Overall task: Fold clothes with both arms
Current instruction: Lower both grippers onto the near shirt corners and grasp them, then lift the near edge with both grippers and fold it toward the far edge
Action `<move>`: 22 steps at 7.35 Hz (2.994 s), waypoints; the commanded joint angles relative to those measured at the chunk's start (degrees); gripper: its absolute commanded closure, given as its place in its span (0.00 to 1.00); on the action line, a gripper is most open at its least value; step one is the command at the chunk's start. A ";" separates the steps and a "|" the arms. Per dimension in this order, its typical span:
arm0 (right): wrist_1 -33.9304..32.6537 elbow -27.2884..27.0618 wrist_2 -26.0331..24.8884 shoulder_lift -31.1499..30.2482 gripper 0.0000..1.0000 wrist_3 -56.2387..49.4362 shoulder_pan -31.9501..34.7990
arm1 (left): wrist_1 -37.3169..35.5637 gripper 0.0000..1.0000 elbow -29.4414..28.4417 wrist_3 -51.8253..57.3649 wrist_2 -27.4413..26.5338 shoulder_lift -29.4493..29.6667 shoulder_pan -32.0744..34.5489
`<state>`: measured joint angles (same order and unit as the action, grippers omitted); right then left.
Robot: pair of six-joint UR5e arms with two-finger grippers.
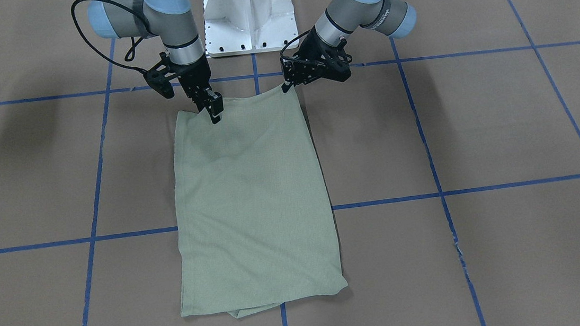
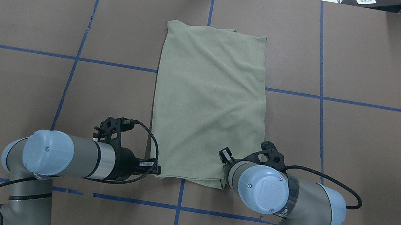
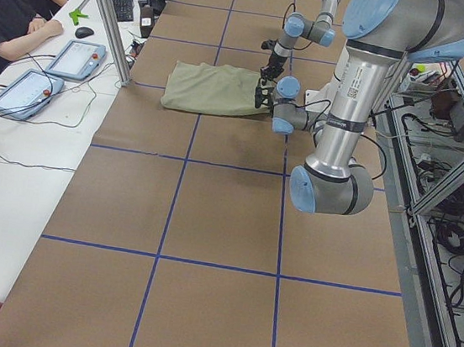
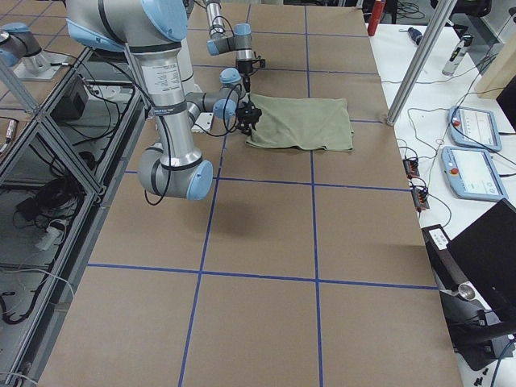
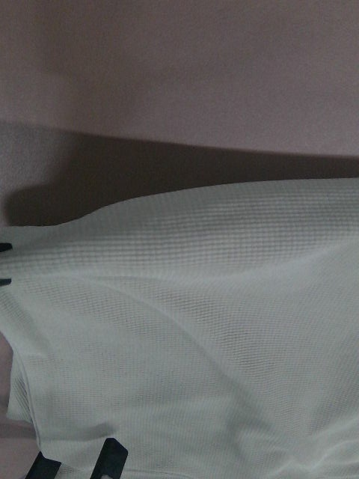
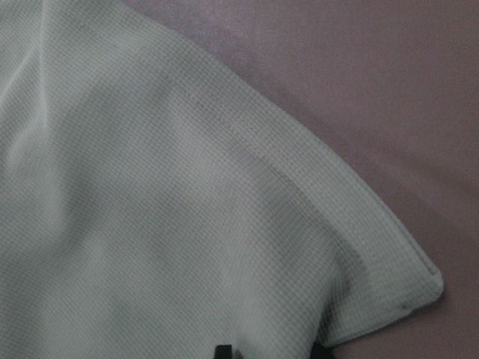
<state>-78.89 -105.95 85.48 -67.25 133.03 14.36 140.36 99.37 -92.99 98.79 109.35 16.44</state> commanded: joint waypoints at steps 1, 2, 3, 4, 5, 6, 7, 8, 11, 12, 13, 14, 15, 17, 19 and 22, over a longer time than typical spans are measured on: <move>-0.13 -0.13 -0.41 -0.07 1.00 0.48 0.05 | 0.00 1.00 0.56 0.00 0.09 0.07 0.00; -0.13 -0.66 -0.32 0.01 1.00 0.39 0.14 | 0.00 1.00 1.17 0.00 0.18 -0.01 0.00; -0.48 -2.40 -0.06 -0.07 1.00 0.30 0.40 | -0.43 1.00 2.05 0.17 0.44 -0.19 0.17; -5.53 -7.38 0.29 -0.51 1.00 -0.14 0.58 | -0.61 1.00 5.45 0.18 3.92 -1.15 0.96; -14.02 -14.56 0.38 -0.08 1.00 -0.14 0.23 | -3.75 1.00 11.14 0.18 5.78 -3.59 1.23; -20.19 -22.12 0.47 -0.07 1.00 -0.05 -1.51 | -11.70 1.00 18.77 0.18 7.98 -4.05 1.32; -25.56 -28.81 0.99 0.19 1.00 -0.05 -2.57 | -21.09 1.00 26.85 0.18 10.09 -3.71 1.41; -28.66 -30.27 2.65 2.89 1.00 -0.23 -1.28 | -25.79 1.00 29.37 0.26 10.63 -2.83 2.10; -27.65 -21.62 2.41 6.76 1.00 -9.14 1.96 | -26.28 1.00 18.29 4.55 10.20 4.00 7.62; -22.16 -16.19 2.58 6.87 1.00 -10.85 4.69 | -25.76 1.00 12.49 6.92 10.28 5.86 9.65; -14.79 -9.34 2.67 7.13 1.00 -12.95 6.98 | -25.58 1.00 8.51 10.60 10.28 7.62 11.84; -9.67 -4.06 2.67 7.31 1.00 -14.71 9.52 | -25.05 1.00 3.86 11.24 10.20 9.37 13.69; -6.92 -0.78 2.84 7.40 1.00 -16.73 11.64 | -25.05 1.00 -0.88 13.77 10.20 12.00 15.54; -6.37 0.91 2.93 8.53 1.00 -18.42 13.58 | -25.05 1.00 -4.96 16.95 10.28 14.22 18.80; -6.28 9.32 2.93 14.58 1.00 -18.60 13.94 | -24.70 1.00 -9.95 17.40 10.20 16.15 18.98; -6.28 12.16 3.19 14.78 1.00 -21.49 15.43 | -16.62 1.00 -17.97 17.49 10.11 16.95 18.98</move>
<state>-85.17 -95.08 88.48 -52.70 112.64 28.95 121.13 83.85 -75.55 108.91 126.14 35.40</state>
